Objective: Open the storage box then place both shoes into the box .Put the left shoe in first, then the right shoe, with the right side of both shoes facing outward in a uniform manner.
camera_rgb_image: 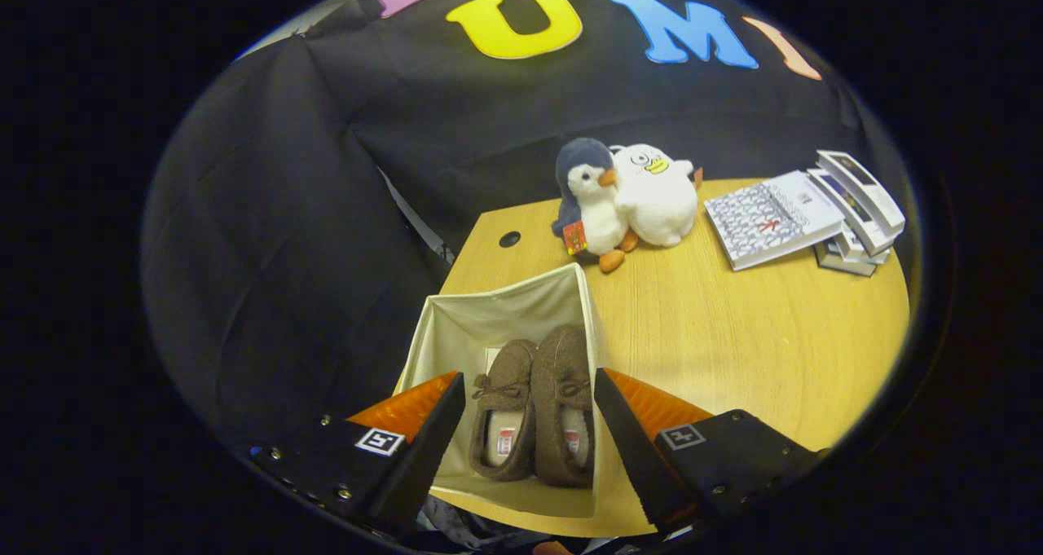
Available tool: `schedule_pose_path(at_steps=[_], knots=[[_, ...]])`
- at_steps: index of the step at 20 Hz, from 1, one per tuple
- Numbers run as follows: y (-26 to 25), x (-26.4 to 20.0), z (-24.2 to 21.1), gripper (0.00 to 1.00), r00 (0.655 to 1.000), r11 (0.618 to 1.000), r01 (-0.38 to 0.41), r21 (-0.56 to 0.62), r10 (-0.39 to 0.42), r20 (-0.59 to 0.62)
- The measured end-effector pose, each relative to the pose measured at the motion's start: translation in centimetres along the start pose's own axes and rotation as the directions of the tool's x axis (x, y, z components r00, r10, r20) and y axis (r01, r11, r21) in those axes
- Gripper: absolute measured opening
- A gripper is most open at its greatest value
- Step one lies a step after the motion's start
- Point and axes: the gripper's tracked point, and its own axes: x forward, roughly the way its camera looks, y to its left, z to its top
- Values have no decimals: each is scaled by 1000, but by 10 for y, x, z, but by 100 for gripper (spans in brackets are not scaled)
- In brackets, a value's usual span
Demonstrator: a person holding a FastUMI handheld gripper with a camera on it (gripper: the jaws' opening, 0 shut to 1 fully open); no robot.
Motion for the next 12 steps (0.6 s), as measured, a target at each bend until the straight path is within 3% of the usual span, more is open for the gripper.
schedule_pose_path(at_steps=[5,12], knots=[[-7,-49,39,98,986,994,1,-108,17,166],[-63,-134,86,98,930,980,126,-152,-63,362]])
